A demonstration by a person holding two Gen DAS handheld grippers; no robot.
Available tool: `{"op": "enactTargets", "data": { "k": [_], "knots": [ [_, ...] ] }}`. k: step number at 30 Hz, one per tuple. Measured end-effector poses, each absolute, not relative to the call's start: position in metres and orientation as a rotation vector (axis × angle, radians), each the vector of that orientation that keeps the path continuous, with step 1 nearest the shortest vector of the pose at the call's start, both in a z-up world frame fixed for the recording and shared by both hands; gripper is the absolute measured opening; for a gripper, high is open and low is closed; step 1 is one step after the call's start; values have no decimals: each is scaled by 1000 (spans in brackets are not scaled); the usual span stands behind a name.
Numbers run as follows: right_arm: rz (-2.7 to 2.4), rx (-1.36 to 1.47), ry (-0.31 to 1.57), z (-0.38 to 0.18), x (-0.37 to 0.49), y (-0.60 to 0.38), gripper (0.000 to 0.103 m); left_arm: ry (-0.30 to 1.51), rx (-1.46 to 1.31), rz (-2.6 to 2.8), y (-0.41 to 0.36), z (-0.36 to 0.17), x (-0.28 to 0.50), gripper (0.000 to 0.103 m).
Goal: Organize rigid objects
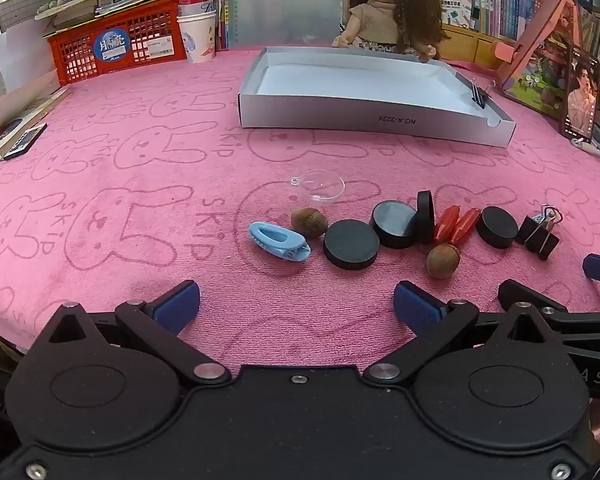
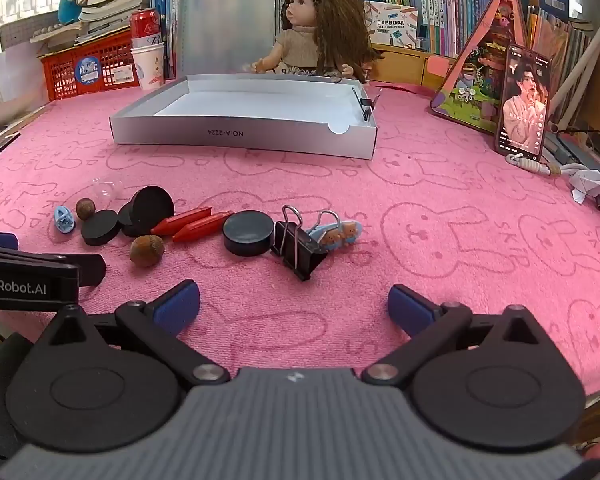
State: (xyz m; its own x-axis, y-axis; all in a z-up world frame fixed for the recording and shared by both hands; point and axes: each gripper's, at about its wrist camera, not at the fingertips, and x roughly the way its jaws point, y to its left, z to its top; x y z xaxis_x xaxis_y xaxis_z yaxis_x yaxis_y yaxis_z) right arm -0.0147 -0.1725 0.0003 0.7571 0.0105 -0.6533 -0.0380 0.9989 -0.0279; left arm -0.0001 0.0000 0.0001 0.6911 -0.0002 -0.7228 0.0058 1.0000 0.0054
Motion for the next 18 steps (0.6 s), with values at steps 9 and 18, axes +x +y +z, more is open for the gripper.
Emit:
{"op": "enactTargets", "data": {
  "k": [9,18],
  "knots": [
    [26,-36,708,0,-16,-173,103,805,6,-4,0,0,0,103],
    [26,-37,705,0,-17,-173,103,803,6,-4,0,0,0,103]
  ]
}}
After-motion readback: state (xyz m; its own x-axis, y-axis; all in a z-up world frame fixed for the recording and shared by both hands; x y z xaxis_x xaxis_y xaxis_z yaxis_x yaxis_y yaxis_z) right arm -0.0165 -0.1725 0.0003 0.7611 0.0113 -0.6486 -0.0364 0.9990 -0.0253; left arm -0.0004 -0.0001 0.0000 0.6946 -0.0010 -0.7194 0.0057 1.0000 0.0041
